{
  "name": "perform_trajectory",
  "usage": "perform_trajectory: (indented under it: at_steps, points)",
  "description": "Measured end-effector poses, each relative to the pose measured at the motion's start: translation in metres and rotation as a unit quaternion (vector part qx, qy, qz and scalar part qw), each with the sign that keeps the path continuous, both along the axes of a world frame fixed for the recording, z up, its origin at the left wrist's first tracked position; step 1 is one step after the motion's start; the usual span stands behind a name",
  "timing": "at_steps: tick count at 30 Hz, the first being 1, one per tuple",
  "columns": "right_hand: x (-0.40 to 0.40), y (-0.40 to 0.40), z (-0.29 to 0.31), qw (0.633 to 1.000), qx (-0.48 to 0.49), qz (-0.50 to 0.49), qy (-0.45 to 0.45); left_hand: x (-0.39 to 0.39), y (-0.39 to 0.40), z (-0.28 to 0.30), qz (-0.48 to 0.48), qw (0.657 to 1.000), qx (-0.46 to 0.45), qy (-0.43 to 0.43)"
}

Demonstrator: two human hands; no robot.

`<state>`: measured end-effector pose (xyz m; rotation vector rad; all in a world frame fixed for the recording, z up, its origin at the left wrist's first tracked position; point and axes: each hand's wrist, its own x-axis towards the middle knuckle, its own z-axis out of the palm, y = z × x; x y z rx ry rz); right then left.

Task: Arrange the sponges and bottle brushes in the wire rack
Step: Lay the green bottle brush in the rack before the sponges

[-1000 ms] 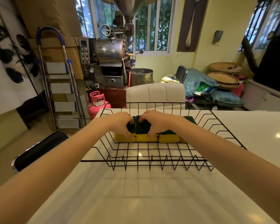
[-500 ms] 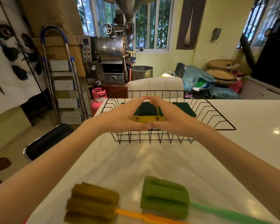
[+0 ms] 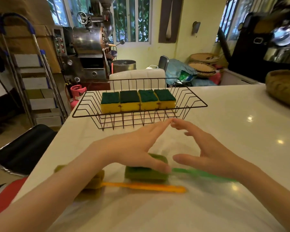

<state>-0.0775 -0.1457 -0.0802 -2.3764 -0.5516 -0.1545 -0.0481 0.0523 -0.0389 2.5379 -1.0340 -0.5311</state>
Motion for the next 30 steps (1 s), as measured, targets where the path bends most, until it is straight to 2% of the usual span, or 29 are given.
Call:
perform_trajectory:
  at_steps: [5, 9, 16, 23, 30]
  points:
    - [-0.027, -0.026, -0.018, 0.998, -0.062, -0.012, 0.026, 0.001, -0.003, -0.007, -0.025, 0.992, 0.121, 0.023]
    - [-0.039, -0.033, -0.029, 0.996, -0.085, -0.017, 0.005, 0.002, -0.003, -0.012, -0.043, 0.986, 0.162, 0.014]
    - [-0.045, -0.036, -0.033, 0.991, -0.119, -0.052, -0.03, 0.005, -0.009, -0.015, -0.048, 0.988, 0.149, 0.017]
    - [-0.033, -0.039, -0.018, 0.993, -0.109, -0.041, -0.031, 0.011, -0.005, -0.002, -0.035, 0.988, 0.149, -0.015]
    - [0.0, -0.032, 0.02, 0.989, -0.1, -0.036, -0.099, 0.027, 0.015, 0.024, 0.032, 0.994, 0.023, -0.102]
